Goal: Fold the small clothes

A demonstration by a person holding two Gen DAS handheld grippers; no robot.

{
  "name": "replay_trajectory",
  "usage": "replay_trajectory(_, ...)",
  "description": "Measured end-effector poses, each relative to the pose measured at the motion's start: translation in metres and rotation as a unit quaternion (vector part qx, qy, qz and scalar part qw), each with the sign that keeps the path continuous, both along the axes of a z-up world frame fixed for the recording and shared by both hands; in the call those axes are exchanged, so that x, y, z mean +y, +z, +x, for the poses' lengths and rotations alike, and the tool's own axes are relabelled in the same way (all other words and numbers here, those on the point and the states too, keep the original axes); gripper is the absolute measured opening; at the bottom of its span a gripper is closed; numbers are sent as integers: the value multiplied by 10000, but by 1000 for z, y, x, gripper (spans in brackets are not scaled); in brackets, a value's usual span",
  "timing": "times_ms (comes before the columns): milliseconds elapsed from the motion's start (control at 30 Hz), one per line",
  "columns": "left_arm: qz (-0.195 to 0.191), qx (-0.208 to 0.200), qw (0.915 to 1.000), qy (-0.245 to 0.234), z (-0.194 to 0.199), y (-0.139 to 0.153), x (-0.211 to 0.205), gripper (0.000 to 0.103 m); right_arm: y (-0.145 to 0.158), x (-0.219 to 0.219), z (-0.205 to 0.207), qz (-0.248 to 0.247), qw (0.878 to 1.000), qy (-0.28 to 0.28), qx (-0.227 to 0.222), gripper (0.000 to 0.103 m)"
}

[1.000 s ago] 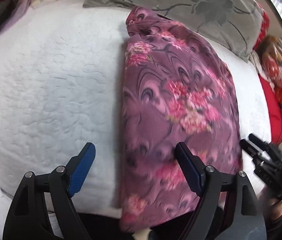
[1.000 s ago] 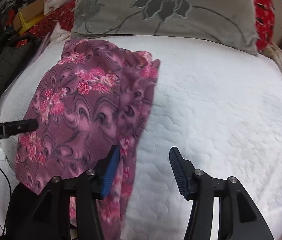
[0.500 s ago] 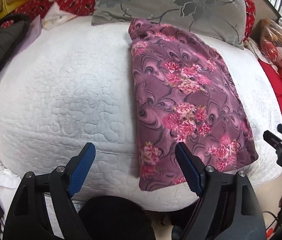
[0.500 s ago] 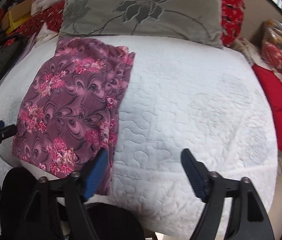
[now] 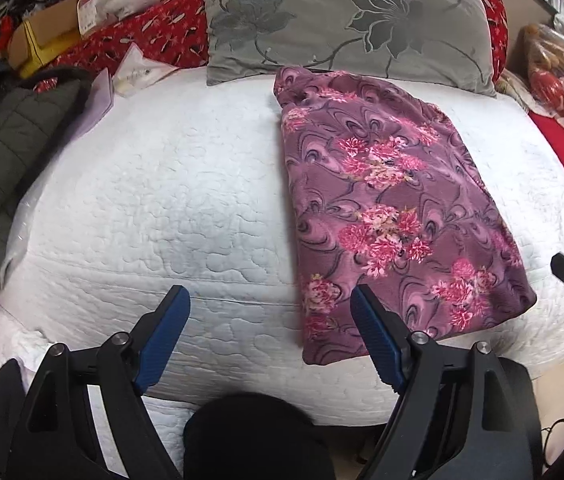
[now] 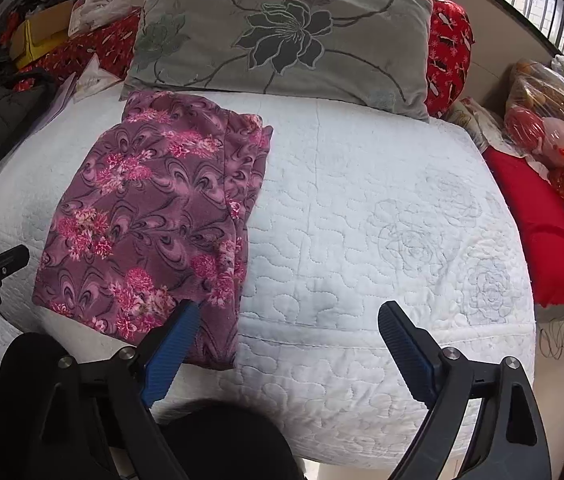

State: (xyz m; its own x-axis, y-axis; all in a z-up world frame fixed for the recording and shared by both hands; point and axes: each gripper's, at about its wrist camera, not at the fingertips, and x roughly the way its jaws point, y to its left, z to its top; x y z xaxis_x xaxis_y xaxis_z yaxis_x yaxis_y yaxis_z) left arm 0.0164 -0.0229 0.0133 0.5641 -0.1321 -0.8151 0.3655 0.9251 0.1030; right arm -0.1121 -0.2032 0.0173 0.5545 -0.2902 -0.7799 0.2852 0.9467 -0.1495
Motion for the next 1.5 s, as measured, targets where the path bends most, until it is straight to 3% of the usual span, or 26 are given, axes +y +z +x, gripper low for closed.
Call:
replay_trajectory(200,51,-63,10000,0,-4,2,-4,83,4,-3,-3,-4,9999,-65,-120,99)
replay_trajectory(733,187,-44,9998,-36,-9,3,-11,83,11,-5,-3,-29,9996,-75,-267,100)
replay_trajectory(1500,42,-33,9994,-339,-24,12,-27,83,8,-10,-2,7,9996,-154,-222,100)
